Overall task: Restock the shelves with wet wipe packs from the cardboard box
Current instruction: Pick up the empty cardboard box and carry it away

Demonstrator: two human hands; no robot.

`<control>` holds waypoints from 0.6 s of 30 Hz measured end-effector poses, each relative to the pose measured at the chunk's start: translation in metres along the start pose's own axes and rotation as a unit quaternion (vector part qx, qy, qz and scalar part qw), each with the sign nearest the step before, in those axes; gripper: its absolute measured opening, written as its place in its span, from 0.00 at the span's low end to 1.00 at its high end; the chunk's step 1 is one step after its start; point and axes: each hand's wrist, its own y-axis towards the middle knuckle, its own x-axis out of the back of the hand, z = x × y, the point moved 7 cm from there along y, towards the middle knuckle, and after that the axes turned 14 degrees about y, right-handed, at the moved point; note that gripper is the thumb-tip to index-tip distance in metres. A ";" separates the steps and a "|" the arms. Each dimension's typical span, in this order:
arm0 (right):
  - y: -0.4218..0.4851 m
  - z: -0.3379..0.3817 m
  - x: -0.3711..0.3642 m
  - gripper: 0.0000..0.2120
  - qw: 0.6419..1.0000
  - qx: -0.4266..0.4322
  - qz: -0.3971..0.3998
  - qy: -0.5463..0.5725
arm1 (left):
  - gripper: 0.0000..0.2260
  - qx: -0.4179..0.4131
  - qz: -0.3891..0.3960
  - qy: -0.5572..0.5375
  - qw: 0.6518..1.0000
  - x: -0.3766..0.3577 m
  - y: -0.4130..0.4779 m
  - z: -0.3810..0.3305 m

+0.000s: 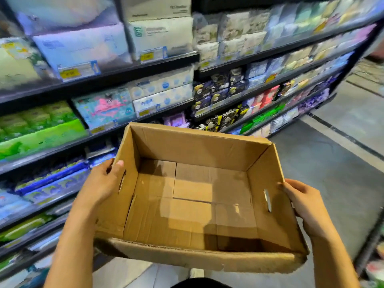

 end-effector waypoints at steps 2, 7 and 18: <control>0.012 0.000 0.017 0.05 1.000 -0.003 -0.018 -0.005 | 0.18 -0.030 0.019 0.036 0.999 -0.018 0.017 -0.026; 0.033 -0.004 0.056 0.04 0.997 -0.018 -0.074 -0.010 | 0.13 -0.097 0.057 0.082 0.990 -0.063 0.051 -0.085; 0.049 -0.005 0.114 0.08 0.978 -0.038 -0.207 -0.002 | 0.20 -0.205 0.115 0.079 0.969 -0.120 0.123 -0.213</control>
